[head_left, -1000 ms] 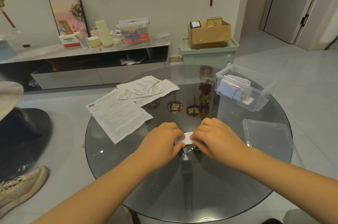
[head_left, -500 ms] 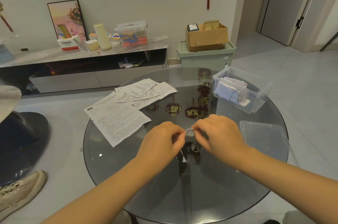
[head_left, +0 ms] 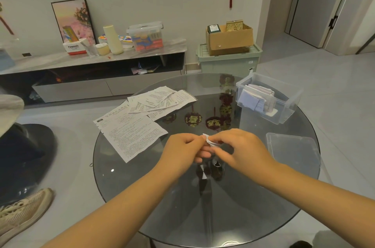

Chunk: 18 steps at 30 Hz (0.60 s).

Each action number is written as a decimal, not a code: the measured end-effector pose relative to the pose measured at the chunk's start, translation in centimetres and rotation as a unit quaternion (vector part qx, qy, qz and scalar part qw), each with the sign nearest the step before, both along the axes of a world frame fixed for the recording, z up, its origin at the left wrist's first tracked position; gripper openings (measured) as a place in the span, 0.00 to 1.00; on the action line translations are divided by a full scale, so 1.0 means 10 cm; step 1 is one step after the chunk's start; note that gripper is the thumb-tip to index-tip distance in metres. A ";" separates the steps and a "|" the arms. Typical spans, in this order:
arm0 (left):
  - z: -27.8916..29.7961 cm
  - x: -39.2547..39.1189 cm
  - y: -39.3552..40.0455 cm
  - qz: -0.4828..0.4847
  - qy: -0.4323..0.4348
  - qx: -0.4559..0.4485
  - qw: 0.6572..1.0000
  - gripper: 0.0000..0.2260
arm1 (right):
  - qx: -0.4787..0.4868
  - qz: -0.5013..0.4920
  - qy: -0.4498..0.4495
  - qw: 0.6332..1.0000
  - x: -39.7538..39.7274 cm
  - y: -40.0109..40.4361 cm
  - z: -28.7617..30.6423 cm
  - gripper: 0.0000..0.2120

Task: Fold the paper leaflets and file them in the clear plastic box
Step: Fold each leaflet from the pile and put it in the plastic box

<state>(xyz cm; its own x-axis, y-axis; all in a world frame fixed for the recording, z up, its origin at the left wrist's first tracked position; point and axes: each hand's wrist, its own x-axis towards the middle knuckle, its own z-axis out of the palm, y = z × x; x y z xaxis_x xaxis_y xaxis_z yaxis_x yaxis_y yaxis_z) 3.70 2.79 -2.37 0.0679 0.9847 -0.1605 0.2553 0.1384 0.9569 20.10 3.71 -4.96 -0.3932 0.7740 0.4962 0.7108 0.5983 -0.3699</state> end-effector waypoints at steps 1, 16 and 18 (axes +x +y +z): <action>0.02 0.01 0.01 0.001 0.007 0.000 1.000 0.12 | 0.016 0.000 -0.005 1.000 0.00 0.01 0.02 0.10; 0.31 0.42 0.42 -0.020 0.158 0.187 0.969 0.03 | -0.099 -0.067 0.089 0.989 0.38 0.31 0.56 0.08; 0.36 0.49 0.53 -0.011 0.151 0.196 0.969 0.02 | -0.132 -0.099 0.147 0.975 0.42 0.39 0.62 0.05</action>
